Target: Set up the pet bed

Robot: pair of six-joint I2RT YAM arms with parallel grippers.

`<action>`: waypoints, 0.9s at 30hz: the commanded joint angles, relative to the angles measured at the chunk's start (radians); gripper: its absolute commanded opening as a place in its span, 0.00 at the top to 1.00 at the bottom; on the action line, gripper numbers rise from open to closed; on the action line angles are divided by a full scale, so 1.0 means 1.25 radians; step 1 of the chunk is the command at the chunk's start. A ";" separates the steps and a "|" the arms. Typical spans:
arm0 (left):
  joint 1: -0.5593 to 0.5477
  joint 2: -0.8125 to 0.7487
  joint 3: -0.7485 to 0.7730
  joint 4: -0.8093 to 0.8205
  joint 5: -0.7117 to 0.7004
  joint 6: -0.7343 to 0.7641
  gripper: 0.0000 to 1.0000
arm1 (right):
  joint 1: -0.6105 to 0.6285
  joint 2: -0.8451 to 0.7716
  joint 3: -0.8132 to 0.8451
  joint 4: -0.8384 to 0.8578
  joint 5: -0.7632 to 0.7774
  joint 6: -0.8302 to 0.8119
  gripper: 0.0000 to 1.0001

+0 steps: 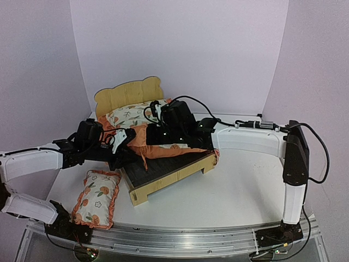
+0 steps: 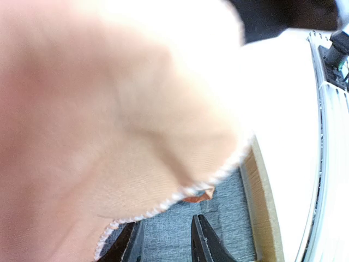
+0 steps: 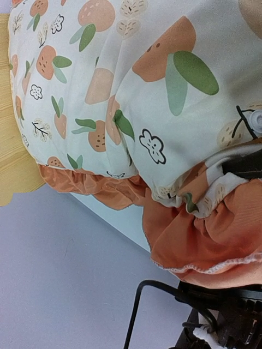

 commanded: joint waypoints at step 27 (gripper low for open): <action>-0.063 0.099 0.092 -0.021 -0.040 -0.090 1.00 | -0.004 -0.036 -0.016 0.033 0.047 -0.024 1.00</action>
